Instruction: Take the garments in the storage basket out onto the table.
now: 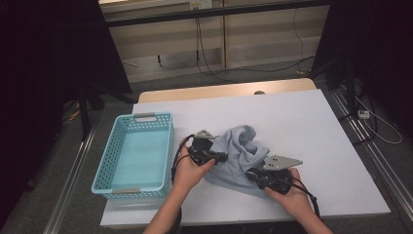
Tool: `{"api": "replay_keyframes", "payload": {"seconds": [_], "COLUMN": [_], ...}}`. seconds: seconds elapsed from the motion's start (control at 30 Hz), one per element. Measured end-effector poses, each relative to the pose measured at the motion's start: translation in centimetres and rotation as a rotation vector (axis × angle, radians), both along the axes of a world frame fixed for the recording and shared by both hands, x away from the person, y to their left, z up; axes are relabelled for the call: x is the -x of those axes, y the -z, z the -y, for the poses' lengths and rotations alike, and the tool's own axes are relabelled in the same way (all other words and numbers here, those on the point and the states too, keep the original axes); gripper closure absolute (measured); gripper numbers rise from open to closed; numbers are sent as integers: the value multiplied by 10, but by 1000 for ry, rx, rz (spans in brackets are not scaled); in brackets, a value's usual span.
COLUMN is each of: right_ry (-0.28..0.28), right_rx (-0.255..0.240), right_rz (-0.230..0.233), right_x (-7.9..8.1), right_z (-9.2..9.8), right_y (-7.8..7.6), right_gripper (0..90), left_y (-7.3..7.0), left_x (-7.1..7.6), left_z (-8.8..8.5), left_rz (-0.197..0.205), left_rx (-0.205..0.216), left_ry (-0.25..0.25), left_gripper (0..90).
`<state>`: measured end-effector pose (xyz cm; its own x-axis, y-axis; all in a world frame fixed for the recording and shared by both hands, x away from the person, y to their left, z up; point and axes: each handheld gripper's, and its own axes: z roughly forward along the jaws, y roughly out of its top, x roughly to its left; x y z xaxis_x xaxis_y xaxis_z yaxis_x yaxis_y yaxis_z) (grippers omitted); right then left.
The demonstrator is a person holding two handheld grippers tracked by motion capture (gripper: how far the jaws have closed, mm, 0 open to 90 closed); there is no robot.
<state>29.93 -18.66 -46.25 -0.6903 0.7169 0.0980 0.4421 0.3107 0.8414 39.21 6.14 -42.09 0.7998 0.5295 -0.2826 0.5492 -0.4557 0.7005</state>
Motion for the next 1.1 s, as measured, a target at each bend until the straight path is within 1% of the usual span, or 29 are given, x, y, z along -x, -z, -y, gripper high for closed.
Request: {"api": "replay_keyframes", "payload": {"seconds": [0.1, 0.13, 0.2, 0.23, 0.3, 0.33, 0.37, 0.43, 0.53, 0.57, 0.6, 0.67, 0.7, 0.73, 0.77, 0.8, 0.83, 0.87, 0.9, 0.93, 0.97, 1.0, 1.03, 1.07, 1.1], "right_ry": [2, 3, 0, 0, -4, -4, -2, -1, 4, 8, 8, 17, 26, 26, 47, 47, 65, 65, 85, 85, 103, 103, 119, 119, 132], "right_rx": [-1, 0, 8, 11, 1, 1, -4, -8, -24, -38, -38, -41, -49, -49, -61, -61, -71, -71, -78, -78, -76, -76, -74, -74, -76], "right_rz": [-5, -5, -5, -8, -21, -21, -25, -23, -21, -18, -18, -15, -4, -4, 1, 1, 9, 9, 14, 14, 23, 23, 27, 27, 29], "right_x": [-3, -4, -5, -6, -6, -6, -5, -4, -3, -2, -2, -1, 0, 0, -1, -1, -2, -2, -2, -2, -2, -2, -2, -2, -3], "right_z": [-1, -1, -1, -1, -1, -1, 0, 2, 7, 11, 11, 15, 19, 19, 25, 25, 30, 30, 35, 35, 38, 38, 41, 41, 44], "right_y": [0, 0, 0, 0, -1, -1, -3, -4, -8, -11, -11, -15, -18, -18, -21, -21, -24, -24, -27, -27, -30, -30, -32, -32, -33], "right_gripper": [794, 794, 792, 783, 747, 747, 712, 699, 637, 614, 614, 586, 572, 572, 551, 551, 534, 534, 506, 506, 500, 487, 451, 451, 411], "left_y": [3, 4, 5, 6, 10, 11, 13, 16, 20, 20, 20, 20, 20, 20, 20, 20, 19, 19, 19, 18, 18, 18, 17, 17, 17], "left_x": [3, 4, 6, 6, 8, 8, 8, 9, 8, 9, 9, 9, 9, 9, 9, 9, 9, 9, 9, 9, 9, 9, 9, 9, 9], "left_z": [-2, -3, -5, -6, -6, -6, -6, -6, -5, -5, -5, -6, -6, -6, -7, -7, -8, -8, -8, -9, -9, -10, -11, -11, -11], "left_rz": [1, -1, -5, -5, -11, -15, -22, -24, -30, -33, -32, -33, -33, -33, -33, -34, -36, -36, -37, -39, -40, -43, -48, -48, -50], "left_rx": [-19, -18, -26, -36, -51, -56, -64, -87, -103, -99, -104, -108, -108, -106, -108, -110, -112, -112, -113, -110, -108, -108, -104, -104, -107], "left_ry": [0, 0, -3, 0, 0, -1, 2, 9, 11, 6, 11, 9, 8, 6, 9, 9, 8, 8, 6, 5, 3, 0, -2, -2, -1], "left_gripper": [886, 887, 887, 887, 888, 888, 888, 888, 889, 889, 889, 889, 889, 889, 889, 889, 889, 889, 889, 889, 889, 889, 889, 889, 889]}}
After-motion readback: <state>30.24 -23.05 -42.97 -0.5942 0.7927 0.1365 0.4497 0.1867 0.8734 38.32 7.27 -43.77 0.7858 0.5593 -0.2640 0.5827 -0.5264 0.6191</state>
